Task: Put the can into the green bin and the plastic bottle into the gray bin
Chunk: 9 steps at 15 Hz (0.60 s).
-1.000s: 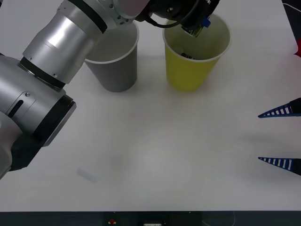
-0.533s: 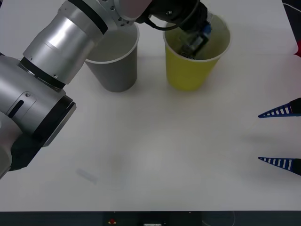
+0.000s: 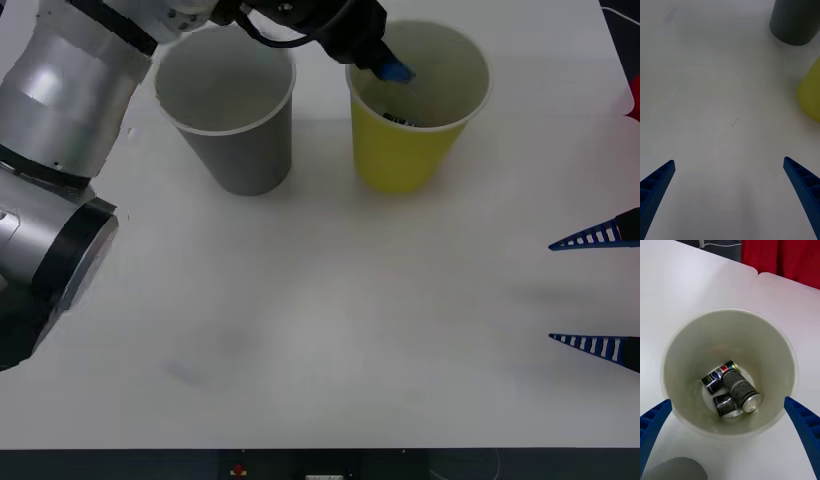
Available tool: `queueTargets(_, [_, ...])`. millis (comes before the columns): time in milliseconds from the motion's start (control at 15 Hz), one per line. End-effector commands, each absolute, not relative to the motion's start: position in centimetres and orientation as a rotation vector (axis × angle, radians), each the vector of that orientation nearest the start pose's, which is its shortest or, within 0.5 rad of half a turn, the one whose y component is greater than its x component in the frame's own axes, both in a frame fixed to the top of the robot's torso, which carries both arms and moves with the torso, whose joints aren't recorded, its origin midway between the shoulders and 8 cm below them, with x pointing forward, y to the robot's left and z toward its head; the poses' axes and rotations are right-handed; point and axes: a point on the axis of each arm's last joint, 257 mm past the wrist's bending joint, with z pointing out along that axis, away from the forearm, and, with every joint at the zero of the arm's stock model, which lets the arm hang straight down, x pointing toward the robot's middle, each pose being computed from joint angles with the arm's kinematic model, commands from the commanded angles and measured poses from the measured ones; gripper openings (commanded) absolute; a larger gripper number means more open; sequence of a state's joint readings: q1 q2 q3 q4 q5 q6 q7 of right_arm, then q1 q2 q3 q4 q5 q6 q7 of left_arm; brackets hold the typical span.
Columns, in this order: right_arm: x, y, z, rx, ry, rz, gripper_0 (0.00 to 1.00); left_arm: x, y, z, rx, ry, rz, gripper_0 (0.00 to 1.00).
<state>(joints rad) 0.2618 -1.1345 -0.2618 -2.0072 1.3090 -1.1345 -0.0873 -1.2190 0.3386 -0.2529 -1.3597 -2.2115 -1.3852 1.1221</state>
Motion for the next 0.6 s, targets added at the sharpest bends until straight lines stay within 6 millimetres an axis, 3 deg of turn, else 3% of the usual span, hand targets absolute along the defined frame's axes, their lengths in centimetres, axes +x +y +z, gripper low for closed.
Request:
queueTargets(67, [34.1, -28.6, -16.7, -1.634, 1.596, 0.209, 1.0, 52.9, -2.3, 1.3, 1.34, 1.734, -0.287, 1.0])
queueTargets(333, [34.1, -28.6, -16.7, -1.634, 1.596, 0.209, 1.0, 47.8, 1.6, -1.2, 1.389, 1.658, -0.295, 1.0])
queueTargets(600, [34.1, -28.6, -16.7, -1.634, 1.596, 0.209, 1.0, 44.1, 5.0, -4.2, 1.418, 1.596, -0.257, 1.0])
